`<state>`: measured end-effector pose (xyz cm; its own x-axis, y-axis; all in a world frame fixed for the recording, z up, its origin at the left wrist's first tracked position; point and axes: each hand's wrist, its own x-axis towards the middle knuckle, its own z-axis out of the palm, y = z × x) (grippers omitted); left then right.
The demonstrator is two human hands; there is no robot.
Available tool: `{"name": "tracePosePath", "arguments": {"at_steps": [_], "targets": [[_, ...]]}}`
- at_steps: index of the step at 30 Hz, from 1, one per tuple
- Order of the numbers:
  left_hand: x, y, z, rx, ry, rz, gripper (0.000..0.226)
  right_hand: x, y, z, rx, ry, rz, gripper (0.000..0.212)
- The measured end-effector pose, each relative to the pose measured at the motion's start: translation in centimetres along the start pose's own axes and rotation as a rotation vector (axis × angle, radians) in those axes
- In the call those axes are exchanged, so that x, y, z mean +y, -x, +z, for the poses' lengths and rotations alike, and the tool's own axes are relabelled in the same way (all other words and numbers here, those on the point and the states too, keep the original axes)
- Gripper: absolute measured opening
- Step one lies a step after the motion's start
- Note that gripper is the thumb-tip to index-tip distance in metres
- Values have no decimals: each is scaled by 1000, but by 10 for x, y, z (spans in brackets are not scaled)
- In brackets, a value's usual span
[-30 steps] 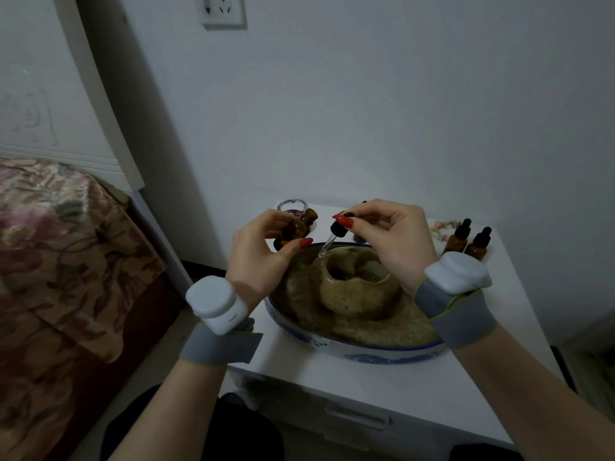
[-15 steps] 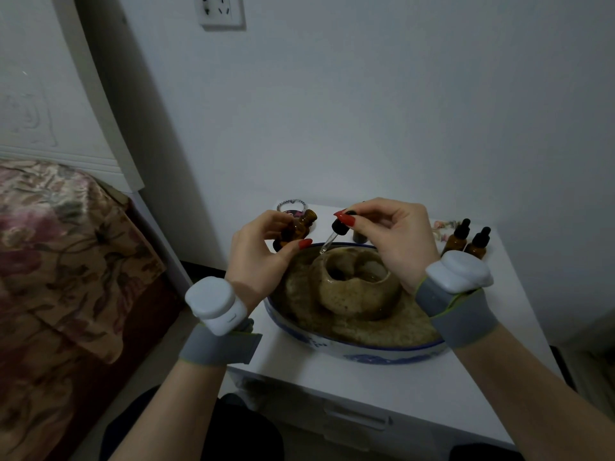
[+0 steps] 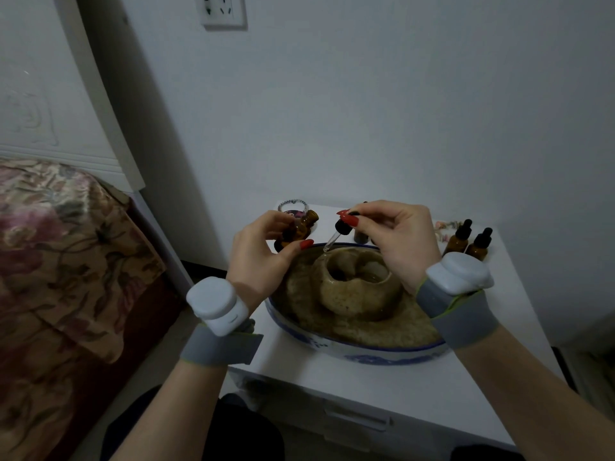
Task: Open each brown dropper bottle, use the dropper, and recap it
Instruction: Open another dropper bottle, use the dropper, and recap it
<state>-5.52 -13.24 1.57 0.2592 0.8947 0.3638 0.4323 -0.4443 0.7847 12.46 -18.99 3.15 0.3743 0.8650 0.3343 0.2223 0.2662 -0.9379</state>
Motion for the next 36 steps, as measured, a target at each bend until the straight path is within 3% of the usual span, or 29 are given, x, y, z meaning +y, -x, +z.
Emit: {"name": "tracePosePath", "arguments": {"at_steps": [36], "targets": [[-2,0,1,8,-8,13,35,4,-1,-4,79,-27,44,14]]}}
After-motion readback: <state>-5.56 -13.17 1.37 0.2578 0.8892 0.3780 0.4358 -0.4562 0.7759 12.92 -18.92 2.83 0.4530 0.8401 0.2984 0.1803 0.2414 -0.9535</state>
